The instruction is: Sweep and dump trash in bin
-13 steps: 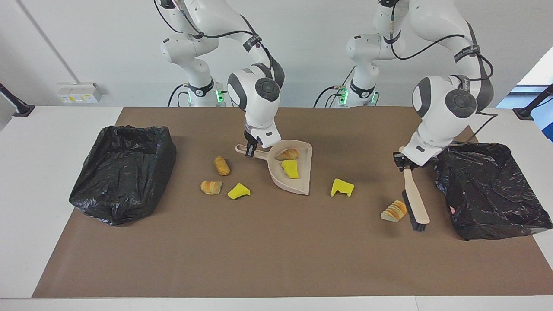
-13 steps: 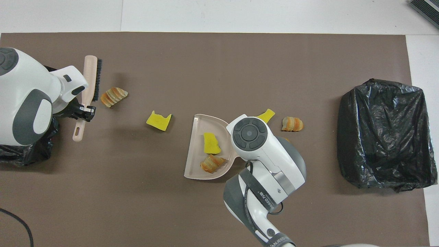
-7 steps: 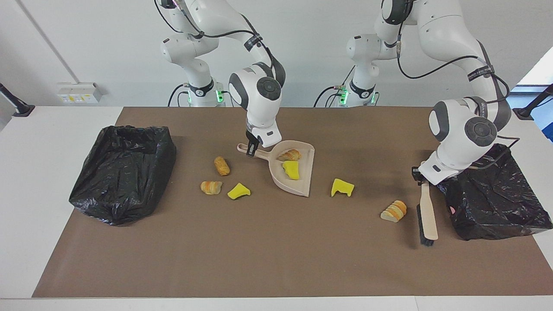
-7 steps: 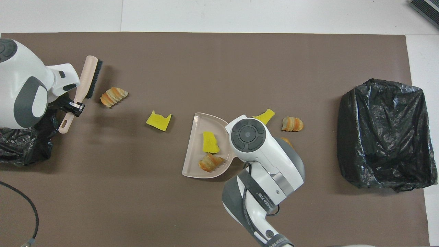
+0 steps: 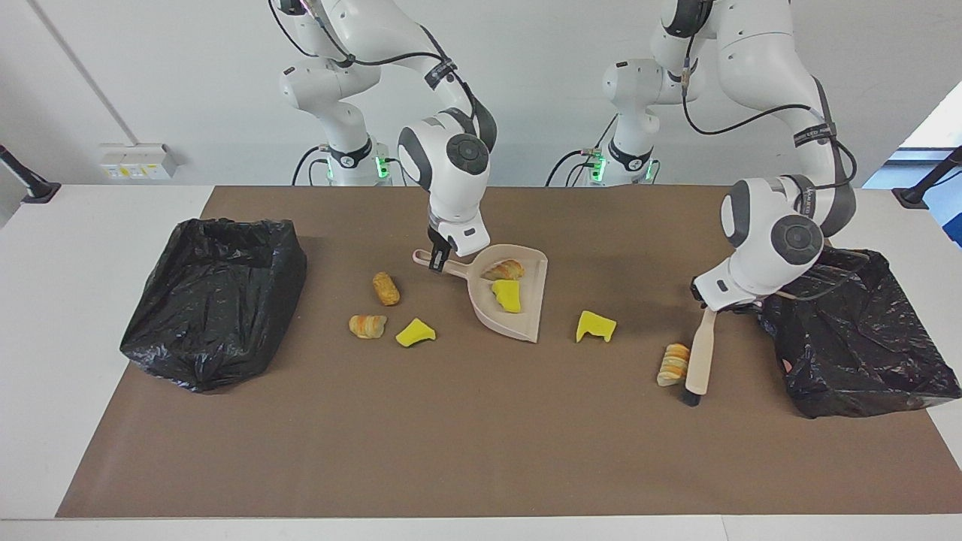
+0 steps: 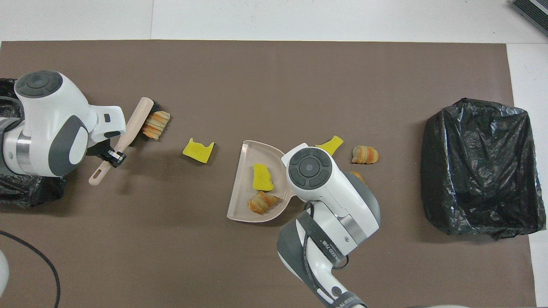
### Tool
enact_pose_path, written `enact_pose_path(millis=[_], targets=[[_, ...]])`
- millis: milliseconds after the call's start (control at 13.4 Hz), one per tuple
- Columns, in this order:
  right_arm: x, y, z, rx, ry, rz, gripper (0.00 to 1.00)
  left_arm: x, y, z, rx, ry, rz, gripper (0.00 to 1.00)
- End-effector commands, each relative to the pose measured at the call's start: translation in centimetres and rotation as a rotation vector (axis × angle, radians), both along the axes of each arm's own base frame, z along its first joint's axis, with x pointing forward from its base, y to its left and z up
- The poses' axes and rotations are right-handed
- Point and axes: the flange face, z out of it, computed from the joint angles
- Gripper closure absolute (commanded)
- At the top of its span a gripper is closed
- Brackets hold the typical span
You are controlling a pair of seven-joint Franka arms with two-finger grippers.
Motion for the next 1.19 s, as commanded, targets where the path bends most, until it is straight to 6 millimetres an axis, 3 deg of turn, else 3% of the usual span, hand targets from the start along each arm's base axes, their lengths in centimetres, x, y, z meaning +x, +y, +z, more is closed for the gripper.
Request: enact_pose_path(millis=[0, 149, 595, 819, 1116], targets=[[-0.3, 0.3, 0.0, 0.018, -0.005, -0.029, 1.00, -3.9, -4.5, -0.5, 0.014, 0.033, -0.009, 1.00], [-0.3, 0.3, 0.0, 0.018, -0.005, -0.029, 1.00, -6.9, -9.0, -0.8, 0.031, 0.040, -0.030, 1.00], [-0.3, 0.3, 0.0, 0.018, -0.005, -0.029, 1.00, -13.5, -20.3, -0.4, 0.030, 0.031, 0.091, 1.00], [-0.3, 0.4, 0.1, 0.019, -0.006, -0.028, 1.00, -15.1, -23.5, -0.2, -0.057, 0.081, 0.168, 1.00], [-0.3, 0.3, 0.0, 0.018, -0.005, -0.029, 1.00, -15.5, -25.7, 1.4, -0.122, 0.124, 0.306, 1.00]])
